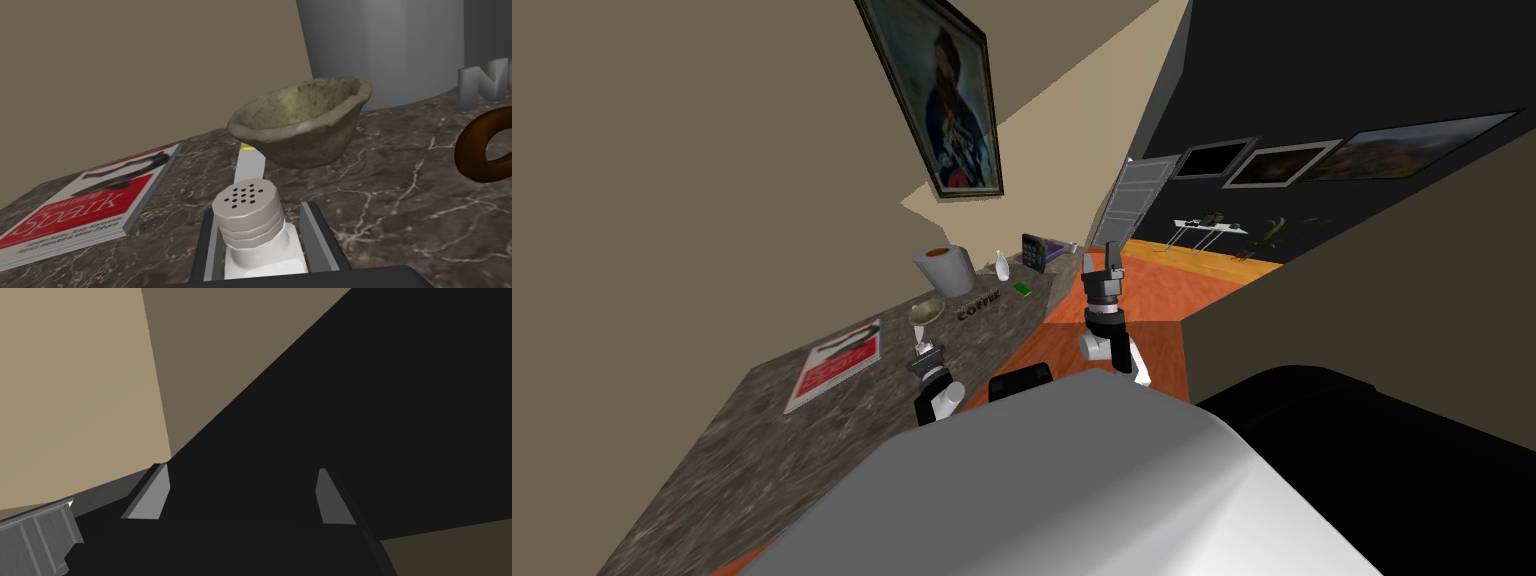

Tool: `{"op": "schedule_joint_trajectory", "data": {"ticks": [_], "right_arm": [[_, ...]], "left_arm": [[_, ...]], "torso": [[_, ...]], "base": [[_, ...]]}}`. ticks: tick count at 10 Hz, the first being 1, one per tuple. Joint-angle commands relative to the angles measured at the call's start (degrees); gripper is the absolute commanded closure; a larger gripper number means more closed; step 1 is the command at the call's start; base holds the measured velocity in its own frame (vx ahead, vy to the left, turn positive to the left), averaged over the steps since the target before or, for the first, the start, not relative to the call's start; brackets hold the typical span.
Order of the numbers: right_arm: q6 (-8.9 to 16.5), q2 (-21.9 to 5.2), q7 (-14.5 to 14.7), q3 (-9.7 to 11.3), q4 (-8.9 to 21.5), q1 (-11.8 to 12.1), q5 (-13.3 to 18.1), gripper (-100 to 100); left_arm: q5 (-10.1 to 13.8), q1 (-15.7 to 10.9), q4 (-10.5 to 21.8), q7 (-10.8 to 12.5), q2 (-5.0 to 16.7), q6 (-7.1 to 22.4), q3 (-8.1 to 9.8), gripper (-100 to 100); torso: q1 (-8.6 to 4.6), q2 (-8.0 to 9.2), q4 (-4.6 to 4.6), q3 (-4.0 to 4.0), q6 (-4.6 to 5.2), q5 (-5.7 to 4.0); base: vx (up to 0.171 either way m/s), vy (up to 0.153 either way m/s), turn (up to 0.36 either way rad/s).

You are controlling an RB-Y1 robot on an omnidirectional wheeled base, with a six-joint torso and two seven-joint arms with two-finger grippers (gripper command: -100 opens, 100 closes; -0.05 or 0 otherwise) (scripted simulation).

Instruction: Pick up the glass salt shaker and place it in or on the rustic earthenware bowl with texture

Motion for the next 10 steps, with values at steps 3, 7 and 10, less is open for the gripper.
{"op": "schedule_joint_trajectory", "data": {"ticks": [3, 7, 10], "right_arm": [[0.0, 0.0, 0.0, 0.0, 0.0, 0.0, 0.0, 0], [0.0, 0.0, 0.0, 0.0, 0.0, 0.0, 0.0, 0], [0.0, 0.0, 0.0, 0.0, 0.0, 0.0, 0.0, 0]], "left_arm": [[-0.4, 0.4, 0.3, 0.3, 0.0, -0.9, -0.52, 100], [0.1, -0.8, 0.1, 0.6, 4.8, -0.1, 0.57, 100], [1.0, -2.8, -0.3, 1.0, 8.5, 1.7, 2.58, 100]], "torso": [[-0.03, 0.10, -0.09, 0.00, 0.00, 0.09], [-0.23, 0.10, -0.10, 0.00, -0.02, 0.02], [-0.50, 0.19, -0.06, 0.06, -0.04, -0.05]], "base": [[-0.011, 0.000, -0.009], [-0.016, -0.048, 0.018], [-0.035, -0.110, 0.040]]}}
